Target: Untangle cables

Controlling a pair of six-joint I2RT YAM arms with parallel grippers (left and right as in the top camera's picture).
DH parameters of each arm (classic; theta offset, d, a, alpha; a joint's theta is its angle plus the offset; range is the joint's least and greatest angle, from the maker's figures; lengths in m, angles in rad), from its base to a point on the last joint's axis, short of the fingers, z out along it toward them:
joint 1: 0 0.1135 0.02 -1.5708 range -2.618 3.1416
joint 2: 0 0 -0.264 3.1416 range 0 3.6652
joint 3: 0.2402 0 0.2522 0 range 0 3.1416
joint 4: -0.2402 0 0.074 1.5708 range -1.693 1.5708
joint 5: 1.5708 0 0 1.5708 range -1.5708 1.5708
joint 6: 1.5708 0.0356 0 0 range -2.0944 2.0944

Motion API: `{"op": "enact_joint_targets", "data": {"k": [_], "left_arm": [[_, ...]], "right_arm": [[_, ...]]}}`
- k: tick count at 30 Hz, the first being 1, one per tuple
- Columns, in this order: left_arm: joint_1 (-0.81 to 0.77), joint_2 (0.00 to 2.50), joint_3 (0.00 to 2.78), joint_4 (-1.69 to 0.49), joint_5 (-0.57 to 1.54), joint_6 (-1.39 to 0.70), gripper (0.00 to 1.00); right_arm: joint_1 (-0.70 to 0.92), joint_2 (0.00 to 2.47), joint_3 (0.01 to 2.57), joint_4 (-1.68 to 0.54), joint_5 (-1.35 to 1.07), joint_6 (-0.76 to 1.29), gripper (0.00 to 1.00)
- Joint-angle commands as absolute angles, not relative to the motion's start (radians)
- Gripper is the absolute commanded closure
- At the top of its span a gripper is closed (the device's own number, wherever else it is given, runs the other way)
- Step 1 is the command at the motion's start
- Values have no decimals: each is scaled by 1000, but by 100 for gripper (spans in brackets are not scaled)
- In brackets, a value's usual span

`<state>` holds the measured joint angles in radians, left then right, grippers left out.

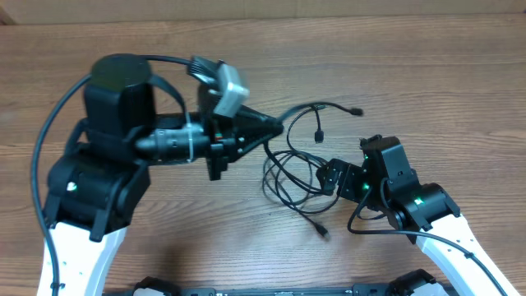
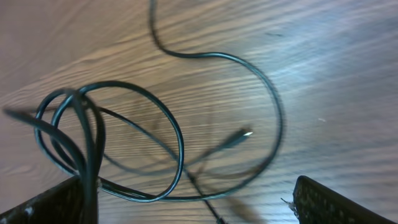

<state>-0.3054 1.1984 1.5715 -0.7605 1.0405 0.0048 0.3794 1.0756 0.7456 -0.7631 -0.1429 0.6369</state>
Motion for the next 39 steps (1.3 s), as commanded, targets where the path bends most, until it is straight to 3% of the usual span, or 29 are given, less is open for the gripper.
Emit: {"op": "enact_joint_targets", "data": {"k": [1,20,30,39], "left_arm": [[-252,1153,1587,-747,1059,-45,96],[99,1112,1587,-635,1023,-248,96],[312,1125,1587,-793,859,-273,96],[318,1203,1587,-909,679,-270,96]], "right_arm": [[374,1076,748,-769,-79,658,0],[338,1076,748,-775,-45,753,0],[220,1076,748,-760,-80,815,0],[219,1076,748,-734,-91,813,0]]}}
